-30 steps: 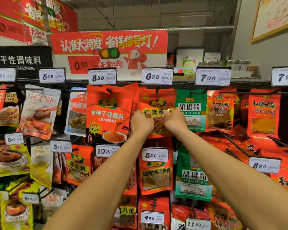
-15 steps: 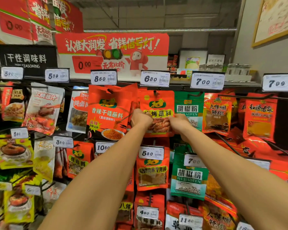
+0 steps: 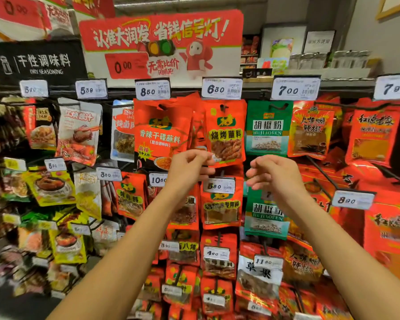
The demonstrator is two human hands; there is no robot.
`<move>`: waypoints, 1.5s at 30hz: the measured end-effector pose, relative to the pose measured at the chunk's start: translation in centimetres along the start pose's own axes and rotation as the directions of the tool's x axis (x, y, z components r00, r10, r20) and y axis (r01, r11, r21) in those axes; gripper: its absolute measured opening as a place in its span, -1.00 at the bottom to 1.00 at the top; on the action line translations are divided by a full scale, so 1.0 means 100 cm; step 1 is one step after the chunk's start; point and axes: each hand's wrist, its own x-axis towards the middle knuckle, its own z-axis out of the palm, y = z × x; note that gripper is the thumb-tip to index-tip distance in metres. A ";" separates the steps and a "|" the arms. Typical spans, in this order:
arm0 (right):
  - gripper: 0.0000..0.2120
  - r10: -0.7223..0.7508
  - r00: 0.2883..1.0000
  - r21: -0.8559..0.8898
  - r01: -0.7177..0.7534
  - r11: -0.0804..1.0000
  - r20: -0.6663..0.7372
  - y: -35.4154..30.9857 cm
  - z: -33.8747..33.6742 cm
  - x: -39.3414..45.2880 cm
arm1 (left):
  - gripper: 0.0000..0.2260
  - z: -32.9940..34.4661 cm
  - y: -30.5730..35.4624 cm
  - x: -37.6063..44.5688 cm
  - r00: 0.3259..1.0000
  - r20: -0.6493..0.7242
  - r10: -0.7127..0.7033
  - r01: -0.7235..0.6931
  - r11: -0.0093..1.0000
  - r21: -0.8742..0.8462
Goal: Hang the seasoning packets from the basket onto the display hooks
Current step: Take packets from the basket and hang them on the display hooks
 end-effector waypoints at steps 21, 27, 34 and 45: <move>-0.76 0.776 0.571 -0.005 -0.807 0.591 -0.268 0.378 -0.047 -0.217 | -0.78 -0.043 -0.368 -0.193 0.553 0.066 -0.830 0.829 0.556 0.049; -0.84 0.858 0.371 0.025 -0.914 0.405 -0.355 0.520 -0.048 -0.291 | -0.83 -0.045 -0.508 -0.253 0.316 -0.044 -0.948 0.943 0.309 0.123; -0.90 0.907 0.203 0.010 -0.975 0.222 -0.369 0.687 -0.025 -0.377 | -0.93 -0.044 -0.669 -0.332 0.098 -0.061 -0.993 0.977 0.085 0.194; -0.86 0.950 -0.043 -0.100 -0.992 -0.077 -0.309 0.884 -0.012 -0.433 | -0.82 -0.049 -0.853 -0.378 0.053 -0.064 -0.997 0.870 0.014 0.493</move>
